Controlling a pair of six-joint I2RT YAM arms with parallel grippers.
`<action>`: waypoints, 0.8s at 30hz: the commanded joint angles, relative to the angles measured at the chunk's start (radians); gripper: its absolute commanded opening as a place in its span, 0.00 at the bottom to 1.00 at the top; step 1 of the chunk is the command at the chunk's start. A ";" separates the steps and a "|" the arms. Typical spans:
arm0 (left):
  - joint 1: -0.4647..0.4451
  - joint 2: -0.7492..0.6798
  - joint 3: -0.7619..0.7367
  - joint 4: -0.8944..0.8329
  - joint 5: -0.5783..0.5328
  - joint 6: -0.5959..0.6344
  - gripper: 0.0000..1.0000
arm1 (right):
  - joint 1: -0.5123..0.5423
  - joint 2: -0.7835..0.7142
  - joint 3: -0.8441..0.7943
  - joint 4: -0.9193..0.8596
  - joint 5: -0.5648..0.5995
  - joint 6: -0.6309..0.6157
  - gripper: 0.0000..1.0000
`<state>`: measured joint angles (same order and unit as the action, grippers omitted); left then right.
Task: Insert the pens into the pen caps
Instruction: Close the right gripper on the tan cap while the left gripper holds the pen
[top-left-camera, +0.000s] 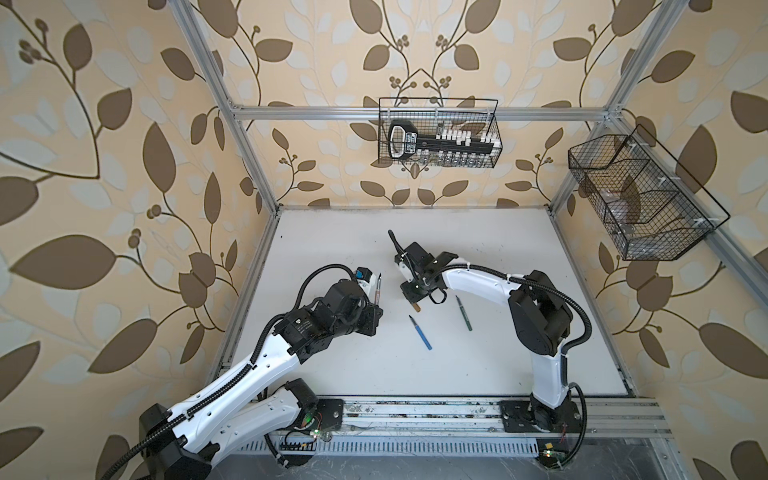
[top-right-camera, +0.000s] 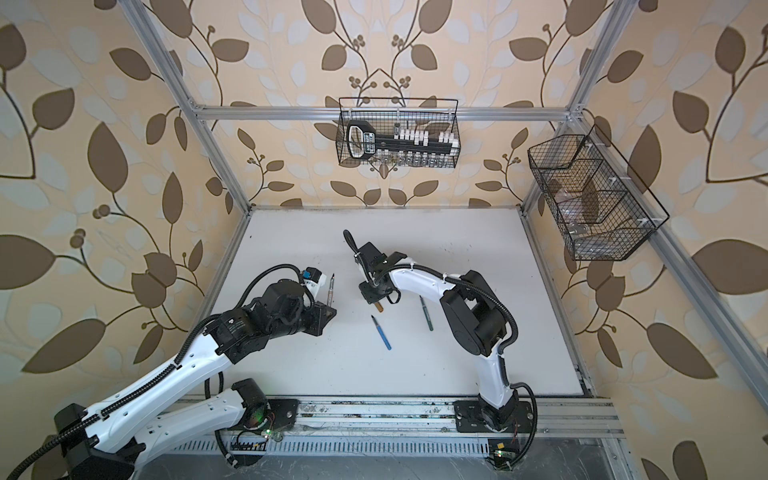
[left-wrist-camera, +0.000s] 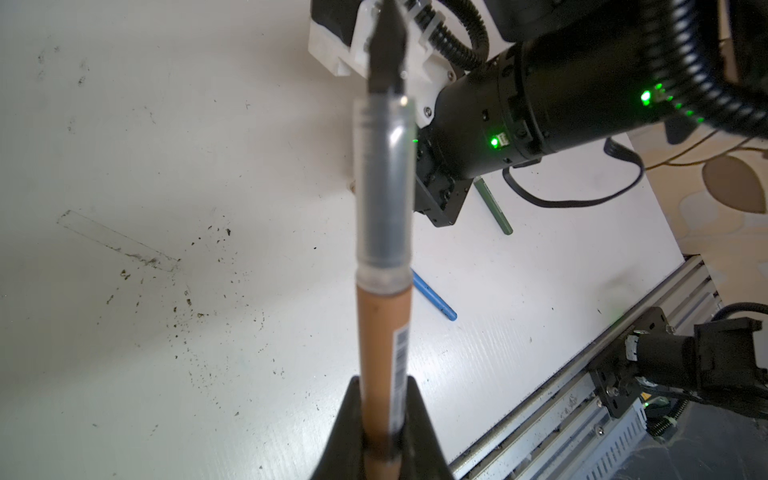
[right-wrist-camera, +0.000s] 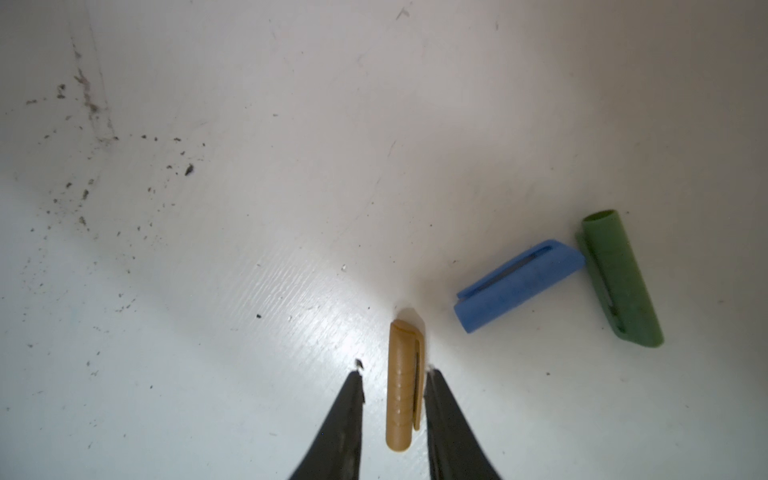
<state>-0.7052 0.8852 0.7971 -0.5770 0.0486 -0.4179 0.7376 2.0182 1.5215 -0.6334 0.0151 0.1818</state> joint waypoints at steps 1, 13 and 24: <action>0.007 -0.016 0.030 -0.012 -0.012 0.022 0.09 | 0.005 0.048 0.035 -0.053 0.021 -0.015 0.26; 0.007 -0.014 0.031 -0.014 -0.007 0.024 0.09 | -0.023 0.083 0.014 -0.052 -0.075 -0.036 0.24; 0.007 -0.006 0.035 -0.008 -0.002 0.025 0.09 | -0.010 0.081 -0.008 -0.057 -0.038 -0.061 0.24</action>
<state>-0.7052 0.8856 0.7971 -0.5808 0.0490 -0.4179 0.7013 2.0903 1.5261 -0.6682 -0.0631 0.1501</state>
